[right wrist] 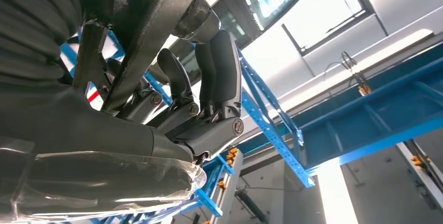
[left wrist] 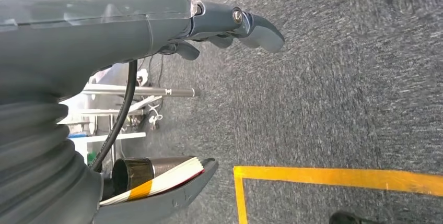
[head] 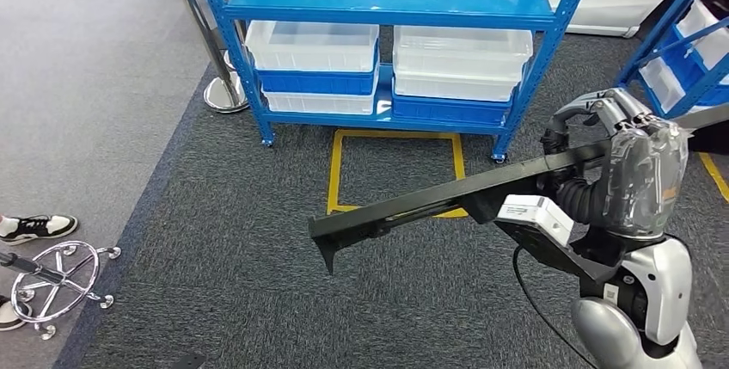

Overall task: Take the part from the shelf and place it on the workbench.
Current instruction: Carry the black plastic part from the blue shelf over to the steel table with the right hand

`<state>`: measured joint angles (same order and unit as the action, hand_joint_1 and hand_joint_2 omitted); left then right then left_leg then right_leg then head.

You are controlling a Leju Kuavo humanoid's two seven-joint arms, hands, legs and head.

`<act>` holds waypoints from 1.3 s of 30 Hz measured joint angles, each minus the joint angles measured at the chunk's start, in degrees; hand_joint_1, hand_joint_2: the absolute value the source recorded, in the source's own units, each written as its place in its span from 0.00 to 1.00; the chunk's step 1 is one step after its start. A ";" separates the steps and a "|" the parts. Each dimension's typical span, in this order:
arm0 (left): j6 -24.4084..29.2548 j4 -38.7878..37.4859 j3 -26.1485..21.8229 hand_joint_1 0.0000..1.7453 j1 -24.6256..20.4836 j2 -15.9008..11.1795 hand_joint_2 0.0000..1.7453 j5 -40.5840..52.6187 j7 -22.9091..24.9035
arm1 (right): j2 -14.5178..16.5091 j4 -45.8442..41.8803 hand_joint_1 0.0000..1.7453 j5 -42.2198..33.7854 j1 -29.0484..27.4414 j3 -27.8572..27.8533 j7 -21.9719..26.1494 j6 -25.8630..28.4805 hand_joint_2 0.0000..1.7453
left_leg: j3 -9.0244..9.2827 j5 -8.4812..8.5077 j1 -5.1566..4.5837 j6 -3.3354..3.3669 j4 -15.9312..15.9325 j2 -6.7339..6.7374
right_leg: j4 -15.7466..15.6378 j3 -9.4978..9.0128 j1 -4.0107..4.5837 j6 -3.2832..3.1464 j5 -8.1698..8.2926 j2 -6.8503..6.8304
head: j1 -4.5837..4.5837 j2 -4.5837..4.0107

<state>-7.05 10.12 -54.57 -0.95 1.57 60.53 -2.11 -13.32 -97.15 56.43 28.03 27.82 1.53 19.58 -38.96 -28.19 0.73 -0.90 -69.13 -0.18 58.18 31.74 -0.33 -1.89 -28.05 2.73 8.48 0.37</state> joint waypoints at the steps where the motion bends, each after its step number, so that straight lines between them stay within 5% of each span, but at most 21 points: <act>1: -0.03 0.00 -0.01 0.00 0.02 -0.04 1.00 0.02 -0.07 | 0.10 0.08 1.00 0.00 0.01 0.03 0.00 0.00 1.00 | 2.36 1.14 0.04 0.30 3.77 -1.12 | 0.28 0.30 -0.05 0.09 -0.01 0.47 | -0.01 0.00; 4: -0.11 0.00 -0.05 0.00 0.30 -0.10 1.00 0.05 -0.29 | 0.52 0.32 1.00 0.01 0.19 0.17 0.00 -0.07 1.00 | 6.09 1.80 0.05 0.90 10.25 -3.89 | 0.68 1.36 -0.41 0.96 0.40 2.15 | 0.07 0.01; 6: -0.18 0.00 -0.15 0.00 0.36 -0.09 1.00 0.06 -0.25 | 0.72 0.46 1.00 0.02 0.15 0.30 0.00 -0.10 1.00 | 6.38 2.05 0.12 1.15 11.19 -2.77 | 0.55 1.79 -0.58 1.79 0.82 3.34 | 0.17 0.01; 8: -0.37 0.00 -0.42 0.00 0.26 -0.07 1.00 0.07 -0.02 | 0.75 0.52 1.00 0.10 0.18 0.36 0.00 -0.09 1.00 | 6.75 2.40 0.40 1.79 12.17 -1.17 | 1.92 2.64 -0.27 2.34 -0.21 1.96 | 0.03 0.01; 10: -0.61 0.00 -0.78 0.00 0.25 -0.01 1.00 0.08 0.20 | 0.81 0.62 1.00 0.19 0.18 0.48 0.00 -0.09 1.00 | 6.86 2.57 0.48 2.32 12.58 0.33 | 7.60 5.39 -0.11 2.75 -3.31 -0.96 | -0.16 0.00; 12: -0.76 0.00 -1.06 0.00 0.29 0.05 1.00 0.08 0.41 | 0.89 0.82 1.00 0.22 -0.11 0.62 -0.02 -0.09 1.00 | 6.74 2.48 0.45 2.46 12.44 1.75 | 14.53 8.77 -0.38 3.10 -5.91 -2.19 | -0.22 0.01; 13: -0.81 0.00 -1.15 0.00 0.29 0.07 1.00 0.09 0.51 | 0.90 0.95 1.00 0.22 -0.28 0.66 -0.06 -0.10 1.00 | 6.69 2.42 0.45 2.47 12.34 2.43 | 15.94 9.47 -0.53 3.22 -5.88 -2.41 | -0.22 0.01; 14: -0.85 0.00 -1.23 0.00 0.27 0.09 1.00 0.09 0.59 | 0.90 1.05 1.00 0.22 -0.37 0.66 -0.10 -0.12 1.00 | 6.68 2.33 0.45 2.42 12.21 3.11 | 15.11 9.06 -0.66 3.30 -4.78 -2.64 | -0.22 0.01; 17: -0.89 0.00 -1.44 0.00 0.22 0.20 1.00 0.10 0.69 | 0.90 1.14 1.00 0.27 -0.29 0.66 -0.18 -0.18 1.00 | 6.73 1.85 0.30 1.91 11.58 4.89 | 4.46 3.69 -0.45 3.13 0.17 -5.44 | -0.23 0.00; 19: -0.89 0.00 -1.51 0.00 0.24 0.22 1.00 0.10 0.69 | 0.90 1.13 1.00 0.31 -0.21 0.66 -0.26 -0.25 1.00 | 6.68 1.62 0.00 1.31 11.22 5.84 | 1.05 2.24 0.11 2.59 0.84 -6.70 | -0.19 0.00; 21: -0.90 0.00 -1.56 0.00 0.21 0.25 1.00 0.10 0.68 | 0.78 1.11 1.00 0.31 -0.27 0.66 -0.38 -0.36 1.00 | 6.74 1.58 -0.13 0.72 11.17 6.98 | 1.04 2.60 0.27 1.87 1.05 -5.49 | -0.14 0.00; 24: -0.91 0.00 -1.64 0.00 0.22 0.29 1.00 0.13 0.53 | 0.57 0.98 1.00 0.37 -0.20 0.66 -0.61 -0.64 1.00 | 5.58 -1.24 0.25 0.02 7.94 4.47 | 0.62 2.79 -0.05 0.69 1.75 -3.52 | -0.14 0.00; 26: -0.91 0.00 -1.74 0.00 0.34 0.31 1.00 0.24 0.38 | 0.51 0.94 1.00 0.62 -0.21 0.66 -0.86 -0.84 1.00 | 2.60 -5.18 0.39 -0.09 0.92 1.57 | 0.58 3.02 -0.03 0.18 2.06 -2.23 | -0.12 0.00; 28: -0.92 0.00 -1.90 0.00 0.48 0.31 1.00 0.46 0.26 | 0.30 0.95 1.00 0.90 -0.44 0.65 -1.10 -0.89 1.00 | 0.17 -6.89 0.36 0.02 -4.65 0.73 | 0.71 3.26 0.21 -0.02 2.23 -0.64 | -0.11 0.00; 30: -0.93 0.00 -2.10 0.00 0.58 0.31 1.00 0.63 0.20 | -0.10 0.94 1.00 0.96 -0.68 0.50 -1.31 -0.87 1.00 | 1.42 -4.40 0.34 0.48 -2.35 0.30 | 0.98 3.37 0.44 -0.07 2.31 1.09 | -0.11 0.00; 32: -0.94 0.00 -2.31 0.00 0.60 0.26 1.00 0.71 0.16 | -0.52 0.91 1.00 0.86 -0.89 0.10 -1.44 -0.85 1.00 | 5.07 -0.89 0.33 1.25 5.07 -1.80 | 1.29 3.49 0.60 0.06 2.36 2.61 | -0.14 0.00; 34: -0.97 0.00 -2.44 0.00 0.62 0.18 1.00 0.74 0.12 | -0.85 0.84 1.00 0.72 -1.17 -0.28 -1.48 -0.83 1.00 | 7.25 0.14 0.28 1.63 9.66 -3.79 | 1.51 3.99 0.41 0.59 2.64 4.04 | -0.14 0.00; 36: -0.99 0.00 -2.48 0.00 0.54 0.13 1.00 0.76 0.10 | -1.23 0.78 1.00 0.61 -1.61 -0.49 -1.50 -0.79 1.00 | 7.62 0.11 0.14 1.73 10.59 -3.38 | 1.37 4.52 0.03 1.46 3.16 5.49 | -0.09 0.01; 37: -1.01 0.00 -2.50 0.00 0.46 0.15 1.00 0.78 0.12 | -1.52 0.76 1.00 0.57 -1.87 -0.58 -1.51 -0.78 1.00 | 7.71 0.41 0.21 1.92 10.91 -2.60 | 1.63 4.78 0.04 1.83 3.16 5.22 | -0.09 0.01; 39: -1.05 0.00 -2.54 0.00 0.39 0.19 1.00 0.87 0.18 | -2.02 0.69 1.00 0.55 -2.12 -0.83 -1.52 -0.78 1.00 | 7.96 1.04 0.41 2.52 11.80 -0.99 | 4.26 5.87 0.42 2.43 1.53 2.05 | -0.33 0.01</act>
<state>-8.10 10.12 -57.10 -0.56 1.76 61.40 -1.93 -15.33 -96.45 56.98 25.91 26.99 0.01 18.80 -31.00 -27.14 1.15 1.62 -57.33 -1.17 62.43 37.61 0.08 0.54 -26.52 4.78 8.15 0.38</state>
